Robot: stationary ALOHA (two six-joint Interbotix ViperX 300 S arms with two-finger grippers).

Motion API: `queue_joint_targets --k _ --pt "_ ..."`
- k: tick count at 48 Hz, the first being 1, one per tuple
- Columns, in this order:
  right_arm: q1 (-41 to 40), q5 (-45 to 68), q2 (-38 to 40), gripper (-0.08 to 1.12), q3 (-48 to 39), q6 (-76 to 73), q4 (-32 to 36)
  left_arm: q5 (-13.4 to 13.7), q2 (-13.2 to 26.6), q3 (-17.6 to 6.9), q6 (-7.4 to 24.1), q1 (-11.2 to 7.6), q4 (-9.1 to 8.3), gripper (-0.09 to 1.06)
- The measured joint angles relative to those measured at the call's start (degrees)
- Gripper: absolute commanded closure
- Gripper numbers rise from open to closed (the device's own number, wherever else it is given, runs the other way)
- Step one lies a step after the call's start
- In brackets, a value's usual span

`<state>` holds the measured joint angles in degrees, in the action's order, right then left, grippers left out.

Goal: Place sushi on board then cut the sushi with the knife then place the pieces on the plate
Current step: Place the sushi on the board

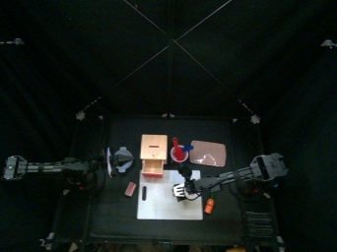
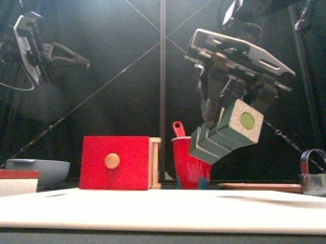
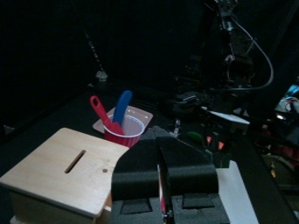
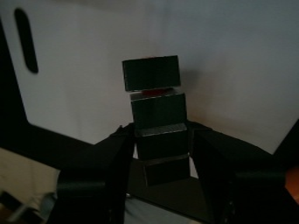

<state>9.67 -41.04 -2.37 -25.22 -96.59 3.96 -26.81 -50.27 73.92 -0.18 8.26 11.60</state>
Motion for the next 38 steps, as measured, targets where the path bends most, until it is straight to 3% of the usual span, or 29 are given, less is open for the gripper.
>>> queue_joint_targets --k 9,23,38 --pt "0.4 1.2 -3.8 0.25 2.4 -11.1 2.3 -0.1 0.0 0.0 0.2 0.09 -0.09 0.89" --pt "0.3 1.5 -7.6 0.25 5.6 -11.3 3.5 0.0 0.0 0.4 0.2 0.35 -0.53 0.89" --pt "-0.4 1.8 -8.0 0.25 5.7 -10.5 1.8 0.4 0.0 0.6 0.2 0.09 -3.52 0.89"
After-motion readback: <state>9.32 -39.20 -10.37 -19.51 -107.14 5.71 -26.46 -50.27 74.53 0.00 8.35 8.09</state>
